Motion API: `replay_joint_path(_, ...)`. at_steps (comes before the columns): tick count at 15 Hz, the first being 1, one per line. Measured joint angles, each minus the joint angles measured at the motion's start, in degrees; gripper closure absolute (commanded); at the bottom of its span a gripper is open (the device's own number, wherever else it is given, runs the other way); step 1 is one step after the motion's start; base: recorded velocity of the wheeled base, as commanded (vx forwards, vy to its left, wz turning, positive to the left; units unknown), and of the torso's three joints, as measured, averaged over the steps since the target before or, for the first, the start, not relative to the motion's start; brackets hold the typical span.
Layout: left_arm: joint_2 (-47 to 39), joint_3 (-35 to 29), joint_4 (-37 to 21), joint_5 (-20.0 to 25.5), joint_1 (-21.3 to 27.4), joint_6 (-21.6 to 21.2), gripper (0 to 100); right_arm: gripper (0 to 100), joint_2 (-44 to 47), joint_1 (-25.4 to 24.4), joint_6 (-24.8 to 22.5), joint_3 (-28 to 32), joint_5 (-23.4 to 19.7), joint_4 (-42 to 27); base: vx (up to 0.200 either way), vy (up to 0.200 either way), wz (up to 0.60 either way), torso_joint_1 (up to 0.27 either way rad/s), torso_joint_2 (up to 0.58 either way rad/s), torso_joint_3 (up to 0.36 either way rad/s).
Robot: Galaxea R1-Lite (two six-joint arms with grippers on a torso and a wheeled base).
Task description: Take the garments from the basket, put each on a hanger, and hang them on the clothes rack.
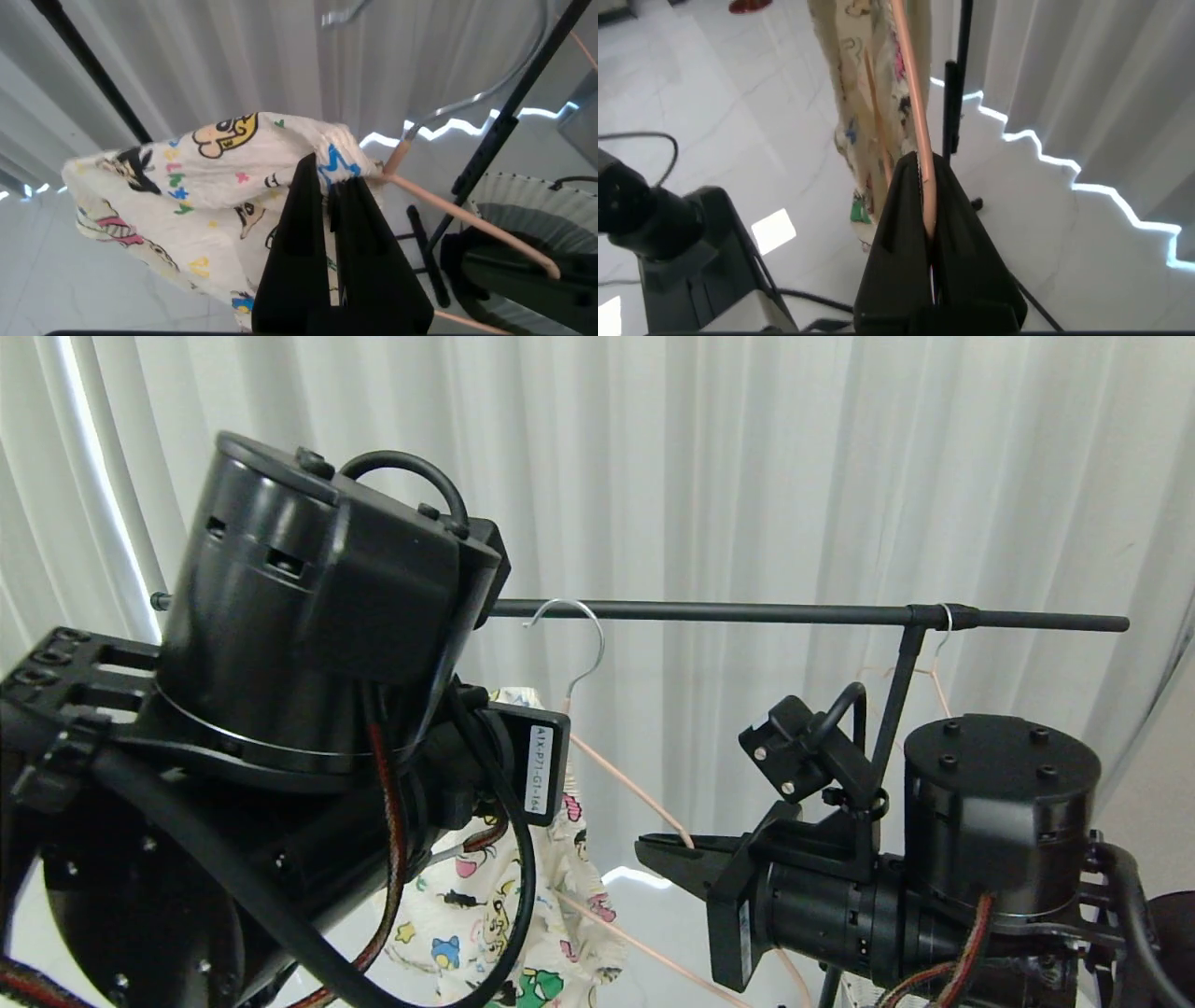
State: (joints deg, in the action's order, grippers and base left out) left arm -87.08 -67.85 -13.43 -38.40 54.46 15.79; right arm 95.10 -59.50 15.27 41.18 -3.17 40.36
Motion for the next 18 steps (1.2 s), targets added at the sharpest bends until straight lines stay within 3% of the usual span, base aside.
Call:
replay_joint_path(1,0.01,0.1,0.0,-0.09,-0.07,0.02,100,100,0.02,-0.26,0.07,-0.04,0.38,0.22,0.0,0.0,0.0,0.0,0.0,0.0)
replay_joint_path(2,0.06,0.16,0.0,-0.2,-0.07,0.0,0,100,0.07,-0.3,0.1,-0.06,0.83,0.26,0.0,0.0,0.0,0.0,0.0,0.0)
replay_joint_path(11,3.15,4.35,0.09,-1.3,0.28,-0.2,0,100,0.07,0.22,-0.39,-0.22,6.61,2.39,0.0,0.0,0.0,0.0,0.0,0.0)
replay_joint_path(18,10.29,10.89,0.09,-0.98,0.3,-0.35,0,100,-0.28,4.02,-4.83,-0.89,7.46,3.95,0.0,0.0,0.0,0.0,0.0,0.0)
